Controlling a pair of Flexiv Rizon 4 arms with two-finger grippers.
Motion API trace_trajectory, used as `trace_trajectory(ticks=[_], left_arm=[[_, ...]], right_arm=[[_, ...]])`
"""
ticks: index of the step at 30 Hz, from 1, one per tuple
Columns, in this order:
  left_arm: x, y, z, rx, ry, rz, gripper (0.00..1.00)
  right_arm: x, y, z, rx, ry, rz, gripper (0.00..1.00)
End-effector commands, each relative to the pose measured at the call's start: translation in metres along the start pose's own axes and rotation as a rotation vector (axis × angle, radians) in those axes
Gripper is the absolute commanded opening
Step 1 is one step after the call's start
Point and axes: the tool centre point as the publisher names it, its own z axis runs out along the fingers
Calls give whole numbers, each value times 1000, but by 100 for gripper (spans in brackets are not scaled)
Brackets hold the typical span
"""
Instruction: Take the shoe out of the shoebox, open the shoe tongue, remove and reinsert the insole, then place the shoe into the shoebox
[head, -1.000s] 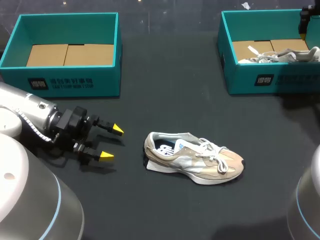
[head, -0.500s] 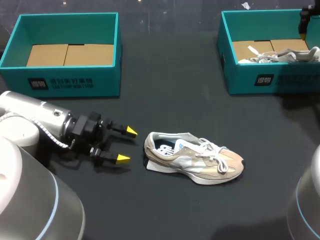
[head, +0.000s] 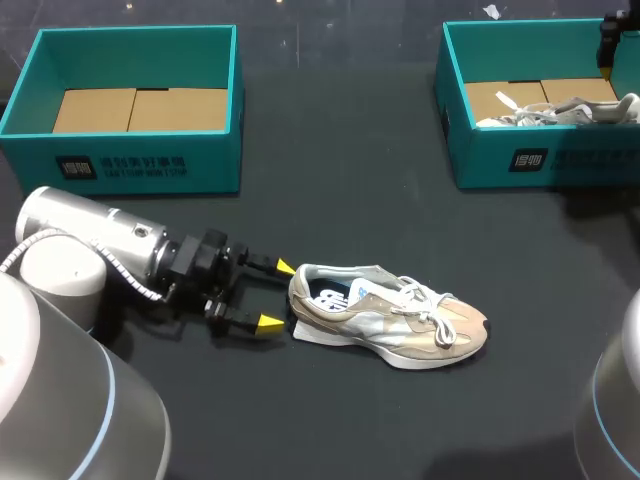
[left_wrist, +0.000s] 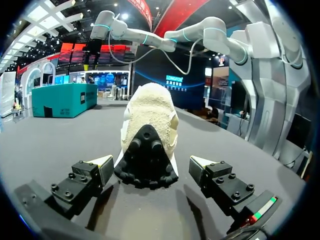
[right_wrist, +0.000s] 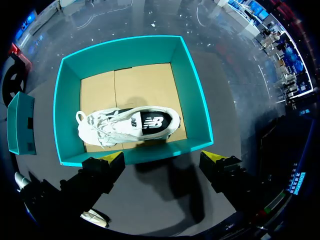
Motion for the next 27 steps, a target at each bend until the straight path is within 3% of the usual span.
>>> trace_trajectory(ticks=[1,27], left_arm=[[-3,1,8,1,1,-1,100],[-9,-2,43,13,17,-3,100]], right_arm=[[0,0,0,0,0,0,100],[0,0,0,0,0,0,100]])
